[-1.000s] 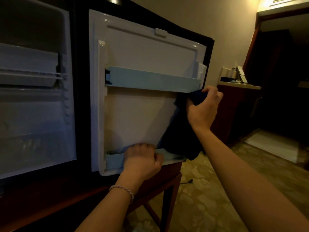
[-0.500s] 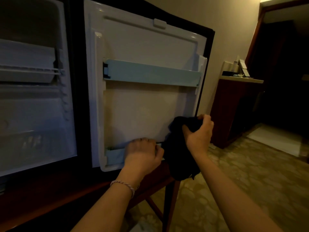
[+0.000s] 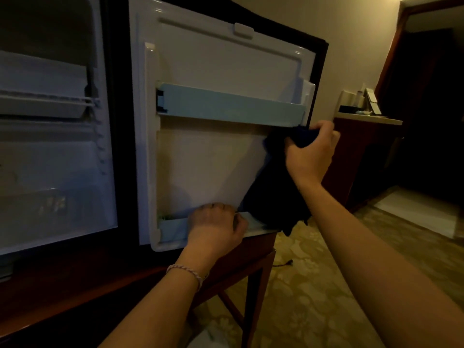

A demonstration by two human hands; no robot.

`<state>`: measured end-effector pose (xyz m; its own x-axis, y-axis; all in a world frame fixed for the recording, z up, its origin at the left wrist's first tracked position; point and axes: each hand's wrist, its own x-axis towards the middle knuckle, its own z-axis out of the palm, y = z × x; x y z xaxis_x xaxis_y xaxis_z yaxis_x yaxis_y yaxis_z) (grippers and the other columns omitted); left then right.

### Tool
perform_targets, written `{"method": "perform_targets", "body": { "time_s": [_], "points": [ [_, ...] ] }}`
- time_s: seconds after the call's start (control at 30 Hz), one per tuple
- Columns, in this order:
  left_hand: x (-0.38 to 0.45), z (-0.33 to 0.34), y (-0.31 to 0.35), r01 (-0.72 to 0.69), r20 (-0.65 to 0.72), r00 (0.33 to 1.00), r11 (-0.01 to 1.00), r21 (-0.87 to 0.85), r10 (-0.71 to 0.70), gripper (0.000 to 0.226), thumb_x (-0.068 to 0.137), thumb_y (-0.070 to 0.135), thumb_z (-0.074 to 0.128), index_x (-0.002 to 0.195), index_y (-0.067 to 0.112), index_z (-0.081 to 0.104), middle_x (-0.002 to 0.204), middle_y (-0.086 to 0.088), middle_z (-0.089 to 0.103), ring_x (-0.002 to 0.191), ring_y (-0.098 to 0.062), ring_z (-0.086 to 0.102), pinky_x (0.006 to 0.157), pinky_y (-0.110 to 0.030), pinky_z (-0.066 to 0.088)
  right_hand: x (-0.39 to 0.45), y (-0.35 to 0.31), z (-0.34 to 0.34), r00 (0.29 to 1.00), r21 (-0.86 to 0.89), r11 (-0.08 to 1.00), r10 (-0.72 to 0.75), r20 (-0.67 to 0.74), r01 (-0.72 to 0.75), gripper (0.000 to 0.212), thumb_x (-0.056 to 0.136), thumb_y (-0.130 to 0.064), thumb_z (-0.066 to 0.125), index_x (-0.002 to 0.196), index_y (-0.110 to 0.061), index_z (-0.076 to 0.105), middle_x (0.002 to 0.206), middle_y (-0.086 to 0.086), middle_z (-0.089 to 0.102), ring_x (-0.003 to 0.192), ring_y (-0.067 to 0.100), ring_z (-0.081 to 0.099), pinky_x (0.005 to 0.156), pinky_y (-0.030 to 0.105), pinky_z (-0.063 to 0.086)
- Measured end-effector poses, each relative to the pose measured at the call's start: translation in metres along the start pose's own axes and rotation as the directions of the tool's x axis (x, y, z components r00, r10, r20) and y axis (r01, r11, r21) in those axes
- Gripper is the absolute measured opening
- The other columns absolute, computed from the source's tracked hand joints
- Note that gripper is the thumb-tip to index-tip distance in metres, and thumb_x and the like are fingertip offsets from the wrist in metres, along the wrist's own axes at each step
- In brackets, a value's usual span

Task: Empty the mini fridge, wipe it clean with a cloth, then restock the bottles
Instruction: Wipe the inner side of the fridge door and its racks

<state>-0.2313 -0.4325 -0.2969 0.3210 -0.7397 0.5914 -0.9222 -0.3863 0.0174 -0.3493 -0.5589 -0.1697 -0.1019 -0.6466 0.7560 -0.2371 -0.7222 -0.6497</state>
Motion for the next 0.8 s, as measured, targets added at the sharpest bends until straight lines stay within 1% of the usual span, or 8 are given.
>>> {"method": "perform_targets", "body": {
  "time_s": [0.07, 0.23, 0.27, 0.4, 0.57, 0.63, 0.73, 0.8],
  "points": [
    [0.000, 0.000, 0.000, 0.002, 0.017, 1.000, 1.000, 0.013, -0.003, 0.044, 0.093, 0.047, 0.037, 0.082, 0.020, 0.069, 0.084, -0.002, 0.071, 0.073, -0.022, 0.065, 0.056, -0.029, 0.023, 0.002, -0.001, 0.002, 0.999, 0.004, 1.000, -0.014, -0.031, 0.014, 0.046, 0.078, -0.016, 0.077, 0.112, -0.009, 0.047, 0.122, 0.010, 0.044, 0.085, 0.012, 0.043, 0.059, -0.001, 0.036],
    [0.002, 0.003, -0.003, -0.014, -0.050, 0.999, 1.000, -0.025, 0.013, 0.039, 0.098, 0.045, 0.040, 0.089, 0.019, 0.069, 0.094, -0.002, 0.072, 0.082, -0.022, 0.065, 0.058, -0.030, 0.025, -0.014, 0.011, 0.010, 0.999, -0.024, 1.000, 0.016, -0.028, -0.017, 0.049, 0.080, -0.021, 0.077, 0.115, -0.013, 0.044, 0.125, 0.007, 0.043, 0.087, 0.012, 0.045, 0.051, 0.009, 0.032],
    [0.002, 0.003, -0.004, -0.013, -0.051, 0.999, 1.000, -0.024, 0.012, 0.039, 0.099, 0.045, 0.038, 0.093, 0.020, 0.068, 0.097, -0.002, 0.071, 0.085, -0.022, 0.065, 0.059, -0.030, 0.025, -0.020, 0.016, 0.012, 0.999, -0.028, 0.999, 0.032, -0.022, -0.033, 0.050, 0.080, -0.021, 0.078, 0.116, -0.014, 0.044, 0.125, 0.007, 0.043, 0.088, 0.012, 0.045, 0.054, 0.011, 0.030],
    [0.007, 0.002, -0.004, -0.004, 0.025, 1.000, 0.999, -0.038, 0.005, 0.041, 0.101, 0.046, 0.033, 0.104, 0.020, 0.065, 0.110, -0.003, 0.068, 0.095, -0.023, 0.063, 0.064, -0.030, 0.032, -0.050, 0.042, 0.017, 0.992, -0.018, 0.993, 0.120, 0.039, -0.119, 0.054, 0.077, -0.020, 0.080, 0.116, -0.015, 0.043, 0.126, 0.008, 0.043, 0.093, 0.013, 0.047, 0.070, 0.027, 0.041],
    [0.010, 0.004, -0.003, 0.005, 0.059, 0.998, 0.999, -0.032, -0.004, 0.042, 0.100, 0.046, 0.033, 0.105, 0.019, 0.064, 0.112, -0.004, 0.067, 0.098, -0.024, 0.063, 0.065, -0.030, 0.035, -0.065, 0.061, 0.011, 0.972, 0.036, 0.977, 0.206, 0.115, -0.211, 0.054, 0.074, -0.017, 0.082, 0.108, -0.020, 0.040, 0.111, -0.002, 0.041, 0.096, 0.016, 0.048, 0.079, 0.033, 0.047],
    [0.012, 0.005, -0.003, 0.017, 0.072, 0.997, 0.999, -0.033, -0.014, 0.042, 0.099, 0.048, 0.034, 0.104, 0.019, 0.064, 0.111, -0.004, 0.067, 0.098, -0.023, 0.063, 0.065, -0.030, 0.037, -0.070, 0.068, 0.005, 0.942, 0.077, 0.951, 0.283, 0.181, -0.301, 0.052, 0.075, -0.017, 0.081, 0.108, -0.021, 0.041, 0.107, -0.004, 0.046, 0.097, 0.018, 0.052, 0.080, 0.034, 0.050],
    [0.012, 0.005, -0.004, 0.019, 0.082, 0.997, 1.000, -0.023, -0.017, 0.041, 0.098, 0.048, 0.036, 0.104, 0.019, 0.064, 0.111, -0.004, 0.068, 0.099, -0.024, 0.063, 0.068, -0.031, 0.041, -0.088, 0.091, -0.007, 0.874, 0.149, 0.875, 0.416, 0.252, -0.460, 0.043, 0.081, -0.014, 0.077, 0.109, -0.017, 0.045, 0.103, 0.002, 0.055, 0.094, 0.022, 0.060, 0.069, 0.029, 0.051],
    [0.012, 0.004, -0.004, 0.010, 0.077, 0.997, 1.000, -0.014, -0.009, 0.041, 0.098, 0.047, 0.035, 0.105, 0.019, 0.063, 0.113, -0.005, 0.067, 0.101, -0.024, 0.062, 0.071, -0.032, 0.041, -0.107, 0.112, -0.019, 0.840, 0.150, 0.832, 0.504, 0.202, -0.535, 0.039, 0.083, -0.011, 0.073, 0.110, -0.016, 0.046, 0.106, 0.008, 0.057, 0.089, 0.022, 0.059, 0.062, 0.025, 0.046]
  ]
}}
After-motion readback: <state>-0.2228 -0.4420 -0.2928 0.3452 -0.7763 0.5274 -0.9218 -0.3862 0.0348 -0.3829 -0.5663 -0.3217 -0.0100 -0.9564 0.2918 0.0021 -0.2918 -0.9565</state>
